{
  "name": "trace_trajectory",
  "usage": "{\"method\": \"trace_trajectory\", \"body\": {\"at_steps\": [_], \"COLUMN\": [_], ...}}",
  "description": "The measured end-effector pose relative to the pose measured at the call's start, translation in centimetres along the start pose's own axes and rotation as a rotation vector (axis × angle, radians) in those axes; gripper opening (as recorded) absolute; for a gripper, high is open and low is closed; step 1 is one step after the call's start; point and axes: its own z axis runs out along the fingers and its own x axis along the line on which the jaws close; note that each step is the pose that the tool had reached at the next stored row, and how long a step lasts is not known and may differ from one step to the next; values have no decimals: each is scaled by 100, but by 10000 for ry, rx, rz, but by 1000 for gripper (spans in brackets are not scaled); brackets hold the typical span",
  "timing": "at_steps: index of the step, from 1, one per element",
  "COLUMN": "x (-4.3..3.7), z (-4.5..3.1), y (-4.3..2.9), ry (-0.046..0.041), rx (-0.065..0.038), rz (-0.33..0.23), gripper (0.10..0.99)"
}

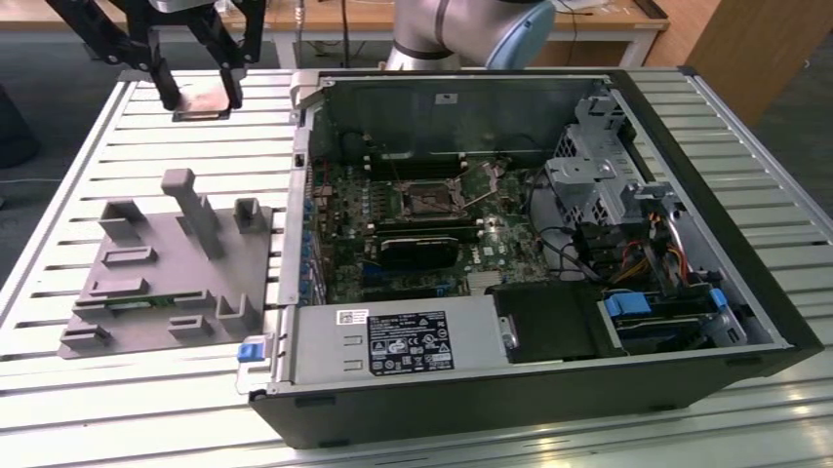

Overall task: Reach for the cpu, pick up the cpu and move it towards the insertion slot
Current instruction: 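Pick up the cpu and move it towards the insertion slot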

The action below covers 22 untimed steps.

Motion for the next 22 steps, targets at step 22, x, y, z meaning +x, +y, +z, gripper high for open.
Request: {"method": "trace_trajectory", "body": {"at_steps": [22], "x": [-347], "z": [-5], "y": [4], "ry": [-1], "rx": [0], "rz": [1], "gripper": [541]}}
